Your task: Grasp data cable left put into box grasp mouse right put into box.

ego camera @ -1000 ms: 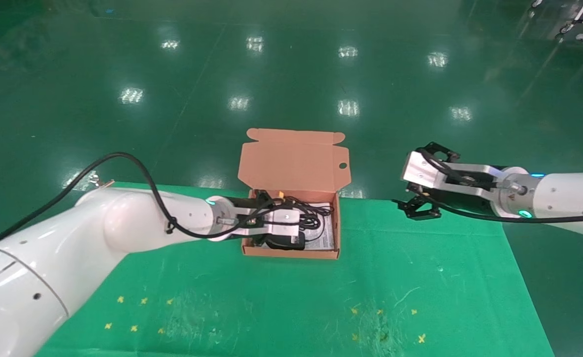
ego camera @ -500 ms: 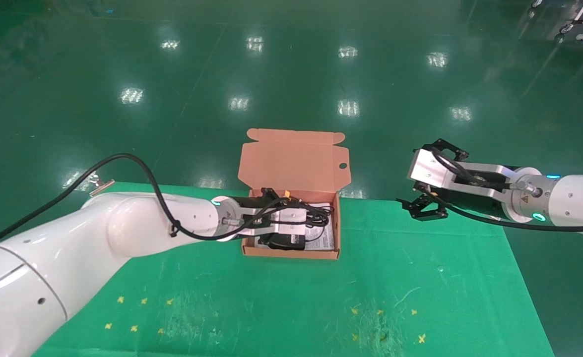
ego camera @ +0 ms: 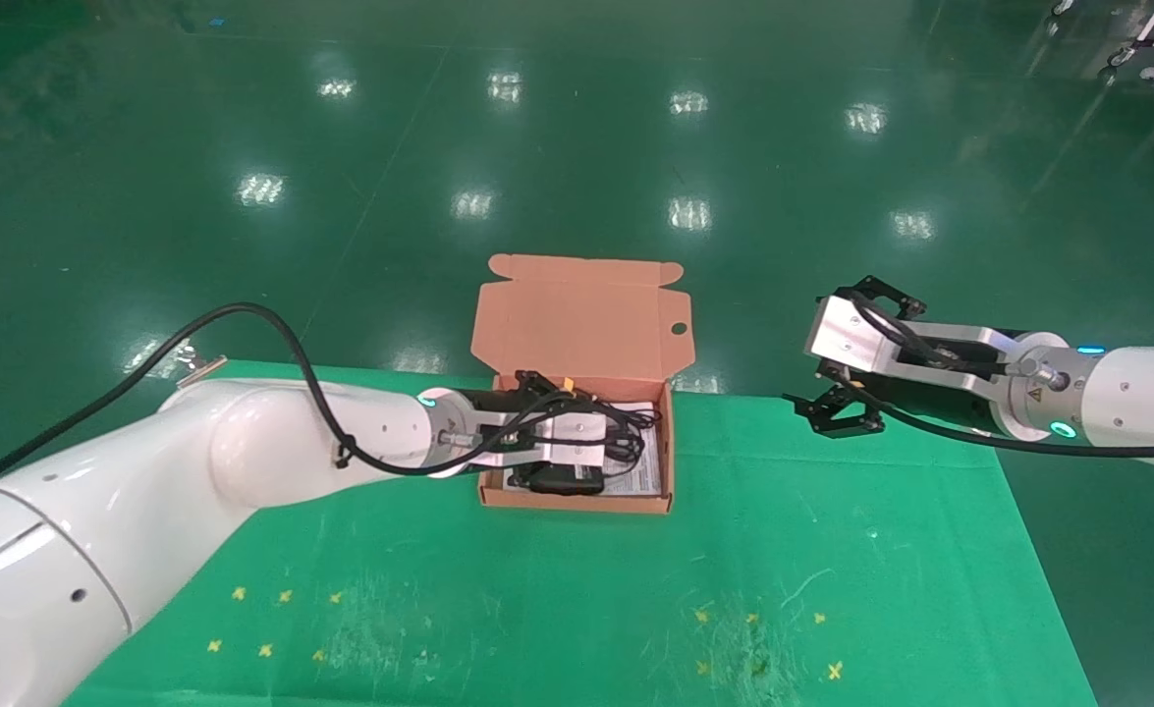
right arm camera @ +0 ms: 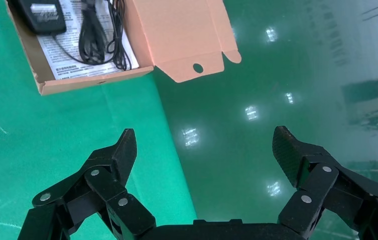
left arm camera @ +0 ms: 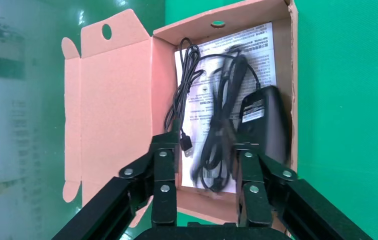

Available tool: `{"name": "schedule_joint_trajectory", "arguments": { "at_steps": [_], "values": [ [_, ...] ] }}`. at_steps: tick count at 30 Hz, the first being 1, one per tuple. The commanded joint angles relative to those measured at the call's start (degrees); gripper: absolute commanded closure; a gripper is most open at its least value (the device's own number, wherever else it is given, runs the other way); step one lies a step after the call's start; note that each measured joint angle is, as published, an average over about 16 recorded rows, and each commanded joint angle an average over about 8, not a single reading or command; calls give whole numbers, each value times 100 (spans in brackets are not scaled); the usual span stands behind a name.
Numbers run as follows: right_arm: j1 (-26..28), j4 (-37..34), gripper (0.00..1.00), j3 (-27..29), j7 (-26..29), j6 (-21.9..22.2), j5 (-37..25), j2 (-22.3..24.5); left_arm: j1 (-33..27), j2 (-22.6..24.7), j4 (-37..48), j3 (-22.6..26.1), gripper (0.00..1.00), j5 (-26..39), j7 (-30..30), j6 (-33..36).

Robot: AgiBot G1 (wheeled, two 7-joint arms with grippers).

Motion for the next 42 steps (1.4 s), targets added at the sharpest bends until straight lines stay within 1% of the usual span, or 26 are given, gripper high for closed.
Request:
{"name": "schedule_joint_trajectory", "arguments": {
  "at_steps": [1,5,10,14,17,20,40,42],
  "values": [
    [-8,-16,0,4,-1,12,14,-12,22,-36,-50,-4,0,-1,12,12],
    [224,103,0,64,-36,-13,-111,123,-231,-237,-207,-131,0,-111,-180,11],
    [515,251,0,29,-156,-195,-377,252,-544,-391,-249,-290,0,-220,-439,8],
    [598,294,0,-6,-199,-300,-474,276,-579,-470,-278,-400,0,-329,-495,71],
    [544,313,0,69,-224,-404,-395,287,-476,-591,-375,-560,0,-504,-503,239],
    [398,337,0,251,-249,-584,-185,304,-306,-771,-530,-805,0,-764,-517,492],
    [-906,579,0,1932,-349,-2230,1762,478,946,-2094,-1667,-2605,0,-2673,-621,2348],
    [-970,591,0,2014,-354,-2310,1857,486,1007,-2159,-1722,-2693,0,-2766,-627,2438]
  ]
}}
